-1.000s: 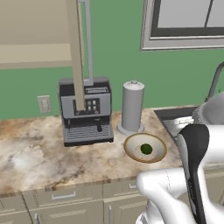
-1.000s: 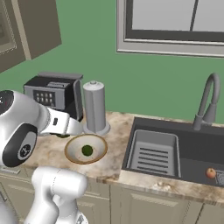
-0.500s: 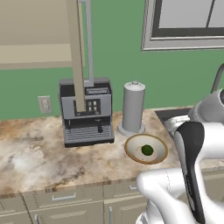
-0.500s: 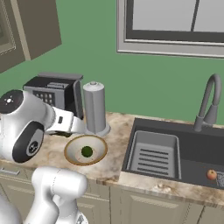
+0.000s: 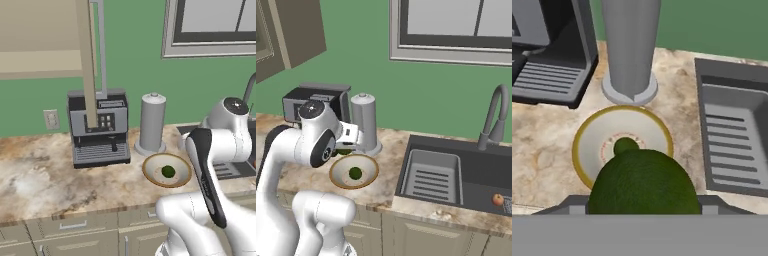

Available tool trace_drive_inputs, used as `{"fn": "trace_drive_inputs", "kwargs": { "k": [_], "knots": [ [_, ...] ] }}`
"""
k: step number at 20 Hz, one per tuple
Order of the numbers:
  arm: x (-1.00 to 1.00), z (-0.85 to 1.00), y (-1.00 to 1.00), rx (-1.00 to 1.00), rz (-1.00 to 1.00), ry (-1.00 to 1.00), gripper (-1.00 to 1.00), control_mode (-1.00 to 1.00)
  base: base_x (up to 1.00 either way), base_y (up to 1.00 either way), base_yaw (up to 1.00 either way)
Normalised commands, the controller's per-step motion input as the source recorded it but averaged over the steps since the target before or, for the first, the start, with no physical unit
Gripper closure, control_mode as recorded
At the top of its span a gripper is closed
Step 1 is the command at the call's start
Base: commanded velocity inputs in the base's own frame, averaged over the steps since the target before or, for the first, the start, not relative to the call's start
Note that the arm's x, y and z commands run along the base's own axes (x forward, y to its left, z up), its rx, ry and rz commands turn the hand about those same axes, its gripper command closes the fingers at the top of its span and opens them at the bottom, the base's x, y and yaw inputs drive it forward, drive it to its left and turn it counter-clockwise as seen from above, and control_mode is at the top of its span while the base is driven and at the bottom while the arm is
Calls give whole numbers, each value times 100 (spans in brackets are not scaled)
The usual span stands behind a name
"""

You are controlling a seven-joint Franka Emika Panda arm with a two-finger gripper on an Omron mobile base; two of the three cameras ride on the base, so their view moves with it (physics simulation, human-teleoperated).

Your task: Pick the limes from the cabinet and place them in one bowl. Pick the peach from the sink and place it in the other bowl.

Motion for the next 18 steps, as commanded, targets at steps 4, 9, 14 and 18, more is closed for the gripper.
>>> {"fn": "trace_drive_inputs", "kwargs": {
  "k": [4, 9, 14, 18],
  "knots": [
    [30, -94, 10, 0, 4, 11, 100, -100, 0, 0, 0],
    [14, -95, 9, 0, 3, 2, 100, -100, 0, 0, 0],
    [4, -75, 5, 0, 1, 5, 100, -100, 0, 0, 0],
    [55, -39, -1, -4, 6, -1, 100, -100, 0, 0, 0]
  ]
}}
